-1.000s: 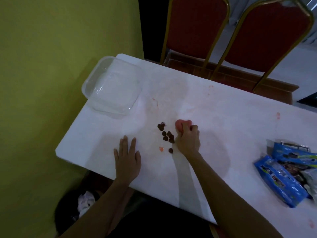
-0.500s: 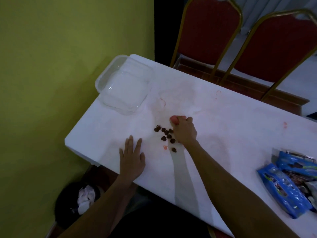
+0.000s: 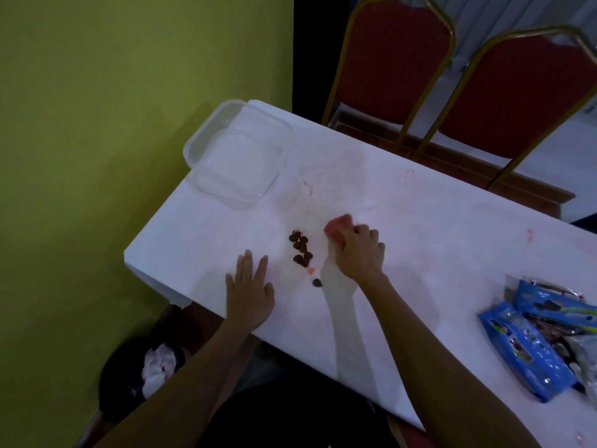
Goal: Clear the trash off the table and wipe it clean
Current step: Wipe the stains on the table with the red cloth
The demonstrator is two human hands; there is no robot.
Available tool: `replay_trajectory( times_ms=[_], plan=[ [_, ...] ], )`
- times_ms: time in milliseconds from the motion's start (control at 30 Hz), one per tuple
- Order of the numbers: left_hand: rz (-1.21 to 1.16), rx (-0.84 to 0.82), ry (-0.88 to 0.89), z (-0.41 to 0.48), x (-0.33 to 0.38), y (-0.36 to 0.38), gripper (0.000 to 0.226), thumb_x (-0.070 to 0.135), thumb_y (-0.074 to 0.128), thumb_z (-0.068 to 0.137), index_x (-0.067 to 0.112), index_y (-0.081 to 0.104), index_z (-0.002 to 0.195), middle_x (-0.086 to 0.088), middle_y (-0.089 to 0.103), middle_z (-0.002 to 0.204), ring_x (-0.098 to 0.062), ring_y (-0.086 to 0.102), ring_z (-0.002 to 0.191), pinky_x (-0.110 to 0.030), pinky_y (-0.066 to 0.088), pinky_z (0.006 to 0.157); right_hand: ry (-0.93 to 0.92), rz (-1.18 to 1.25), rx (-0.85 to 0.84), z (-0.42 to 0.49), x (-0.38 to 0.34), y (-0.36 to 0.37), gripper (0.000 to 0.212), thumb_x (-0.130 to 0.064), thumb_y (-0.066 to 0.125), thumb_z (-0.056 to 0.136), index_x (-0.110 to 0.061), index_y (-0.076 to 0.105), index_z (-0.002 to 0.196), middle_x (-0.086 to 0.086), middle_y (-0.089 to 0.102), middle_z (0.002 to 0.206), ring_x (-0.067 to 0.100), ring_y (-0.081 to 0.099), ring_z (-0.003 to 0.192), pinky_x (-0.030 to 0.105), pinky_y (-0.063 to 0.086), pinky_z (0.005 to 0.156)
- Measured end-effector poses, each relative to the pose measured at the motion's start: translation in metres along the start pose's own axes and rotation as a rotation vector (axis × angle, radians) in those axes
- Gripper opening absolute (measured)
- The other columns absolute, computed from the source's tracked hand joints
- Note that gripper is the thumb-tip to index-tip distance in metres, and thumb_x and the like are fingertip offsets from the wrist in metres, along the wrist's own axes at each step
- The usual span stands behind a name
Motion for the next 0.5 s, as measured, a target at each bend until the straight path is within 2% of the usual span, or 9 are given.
replay_trajectory(
  times_ms=[67, 133, 200, 300, 400, 500],
  plan=[
    [-0.003, -0.035, -0.006, 0.000, 0.001, -0.001, 0.065, 0.038, 0.034, 0.101, 0.029, 0.003, 0.157, -0.007, -0.014, 0.165, -0.024, -0.013, 0.152, -0.052, 0.001, 0.122, 0.020, 0.000, -0.120, -0.007, 0.004, 0.014, 0.041, -0.035, 0.049, 0.098, -0.031, 0.054, 0.138, 0.008, 0.049, 0.140, 0.032, 0.041, 0.127, 0.047, 0.038, 0.105],
    [-0.040, -0.074, -0.027, 0.001, 0.001, -0.004, 0.068, 0.037, 0.039, 0.100, 0.029, 0.004, 0.157, -0.006, -0.016, 0.165, -0.023, -0.014, 0.152, -0.051, -0.002, 0.121, 0.056, 0.045, -0.101, -0.010, 0.004, 0.010, 0.037, -0.034, 0.050, 0.097, -0.028, 0.061, 0.132, 0.007, 0.050, 0.139, 0.032, 0.040, 0.128, 0.046, 0.037, 0.106],
    [-0.172, -0.092, -0.085, 0.005, 0.003, -0.010, 0.068, 0.035, 0.046, 0.097, 0.028, 0.014, 0.156, -0.005, -0.013, 0.165, -0.022, -0.011, 0.153, -0.050, -0.001, 0.121, 0.081, 0.077, -0.033, -0.009, -0.005, -0.006, 0.034, -0.031, 0.052, 0.096, -0.023, 0.066, 0.126, 0.007, 0.052, 0.136, 0.031, 0.040, 0.128, 0.046, 0.036, 0.106],
    [-0.487, -0.020, -0.240, 0.011, 0.001, -0.031, 0.060, 0.030, 0.052, 0.094, 0.023, 0.034, 0.150, -0.008, 0.003, 0.165, -0.029, 0.018, 0.150, -0.043, 0.018, 0.120, 0.057, 0.173, 0.034, -0.002, -0.024, -0.030, 0.027, -0.027, 0.053, 0.096, -0.024, 0.072, 0.115, 0.005, 0.059, 0.127, 0.028, 0.046, 0.122, 0.045, 0.039, 0.103],
    [-0.759, 0.057, -0.335, 0.024, 0.000, -0.058, 0.053, 0.026, 0.053, 0.093, 0.019, 0.043, 0.144, -0.009, 0.022, 0.157, -0.030, 0.045, 0.131, -0.032, 0.041, 0.101, 0.010, 0.351, -0.028, 0.012, -0.047, -0.047, 0.026, -0.027, 0.056, 0.094, -0.021, 0.071, 0.114, 0.003, 0.065, 0.123, 0.024, 0.059, 0.113, 0.040, 0.049, 0.097],
    [-0.928, 0.099, -0.384, 0.040, -0.004, -0.090, 0.048, 0.023, 0.056, 0.092, 0.018, 0.047, 0.139, -0.009, 0.040, 0.147, -0.024, 0.054, 0.108, -0.029, 0.043, 0.081, -0.011, 0.486, -0.126, 0.029, -0.078, -0.058, 0.028, -0.030, 0.056, 0.094, -0.017, 0.068, 0.117, 0.002, 0.064, 0.126, 0.022, 0.062, 0.111, 0.035, 0.051, 0.094]
  ],
)
Point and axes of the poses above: each hand's wrist, its own z-axis towards the middle knuckle, its own y-axis out of the palm, x = y × z, the point moved 9 cm from there along z, towards the middle knuckle
